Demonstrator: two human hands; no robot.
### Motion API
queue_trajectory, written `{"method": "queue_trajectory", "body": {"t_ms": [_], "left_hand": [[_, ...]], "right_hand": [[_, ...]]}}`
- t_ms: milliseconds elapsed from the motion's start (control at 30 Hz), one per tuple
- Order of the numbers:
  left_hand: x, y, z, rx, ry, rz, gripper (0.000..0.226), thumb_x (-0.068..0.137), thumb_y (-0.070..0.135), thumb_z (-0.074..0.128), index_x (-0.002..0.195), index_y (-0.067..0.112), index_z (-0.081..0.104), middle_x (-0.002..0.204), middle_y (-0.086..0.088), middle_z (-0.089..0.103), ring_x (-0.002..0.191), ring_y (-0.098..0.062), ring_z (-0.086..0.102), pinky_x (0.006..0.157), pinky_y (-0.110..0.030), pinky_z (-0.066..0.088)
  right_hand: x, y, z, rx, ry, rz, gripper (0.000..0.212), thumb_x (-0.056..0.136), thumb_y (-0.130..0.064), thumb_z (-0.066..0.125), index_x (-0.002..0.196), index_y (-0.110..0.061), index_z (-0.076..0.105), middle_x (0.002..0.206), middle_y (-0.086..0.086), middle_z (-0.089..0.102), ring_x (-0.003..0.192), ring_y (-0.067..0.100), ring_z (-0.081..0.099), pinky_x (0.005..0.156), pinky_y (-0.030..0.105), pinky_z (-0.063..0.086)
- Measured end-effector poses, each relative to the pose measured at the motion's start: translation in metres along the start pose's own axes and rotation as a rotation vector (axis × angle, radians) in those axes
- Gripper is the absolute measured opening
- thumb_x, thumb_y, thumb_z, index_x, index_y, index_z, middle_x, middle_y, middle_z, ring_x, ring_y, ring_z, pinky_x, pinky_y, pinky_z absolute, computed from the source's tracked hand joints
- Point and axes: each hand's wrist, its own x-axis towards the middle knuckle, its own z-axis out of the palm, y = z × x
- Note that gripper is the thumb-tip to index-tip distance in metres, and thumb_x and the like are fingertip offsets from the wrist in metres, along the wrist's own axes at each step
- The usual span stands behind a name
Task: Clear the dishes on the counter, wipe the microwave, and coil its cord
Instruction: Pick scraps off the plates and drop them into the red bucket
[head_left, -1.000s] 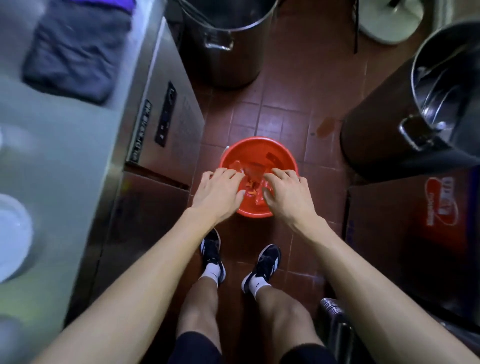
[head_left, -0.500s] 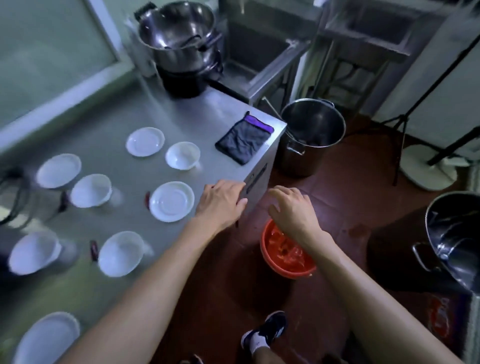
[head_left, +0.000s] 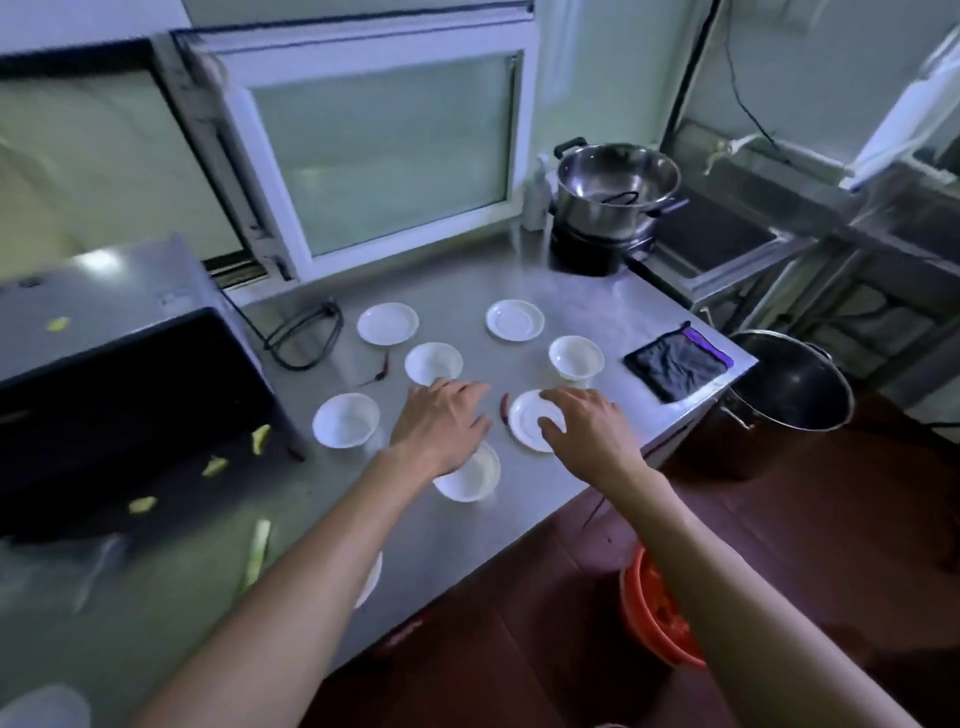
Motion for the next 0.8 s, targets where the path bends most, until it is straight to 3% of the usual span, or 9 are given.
{"method": "queue_trajectory", "body": {"t_ms": [167, 433, 800], "left_hand": [[-0.053, -0.078, -0.035, 0.007, 0.077, -0.103, 0.044, 0.095, 0.043, 0.051, 0.135, 0.025, 0.052, 0.132, 0.000, 0.061, 0.121, -0.025, 0.053, 0.097, -0.041, 0.044], [-0.126, -0.173, -0.067, -0.003, 0.170, -0.310, 0.042, 0.094, 0.040, 0.055, 0.133, 0.025, 0.056, 0.131, 0.001, 0.062, 0.121, -0.024, 0.054, 0.093, -0.041, 0.045], [-0.154, -0.280, -0.110, 0.060, 0.326, -0.556, 0.037, 0.095, 0.038, 0.057, 0.129, 0.022, 0.061, 0.127, 0.005, 0.064, 0.117, -0.020, 0.057, 0.091, -0.041, 0.046]], "right_hand": [[0.013, -0.093, 0.013, 0.006, -0.006, -0.120, 0.041, 0.097, -0.037, 0.054, 0.137, -0.027, 0.055, 0.139, -0.005, 0.059, 0.127, 0.022, 0.052, 0.102, 0.040, 0.042], [0.031, -0.215, 0.047, 0.034, -0.071, -0.328, 0.038, 0.097, -0.035, 0.056, 0.134, -0.027, 0.057, 0.138, -0.005, 0.061, 0.123, 0.024, 0.055, 0.098, 0.040, 0.044], [0.117, -0.342, 0.076, 0.114, -0.105, -0.614, 0.039, 0.095, -0.027, 0.059, 0.133, -0.021, 0.059, 0.131, 0.001, 0.063, 0.121, 0.027, 0.056, 0.098, 0.040, 0.047]]}}
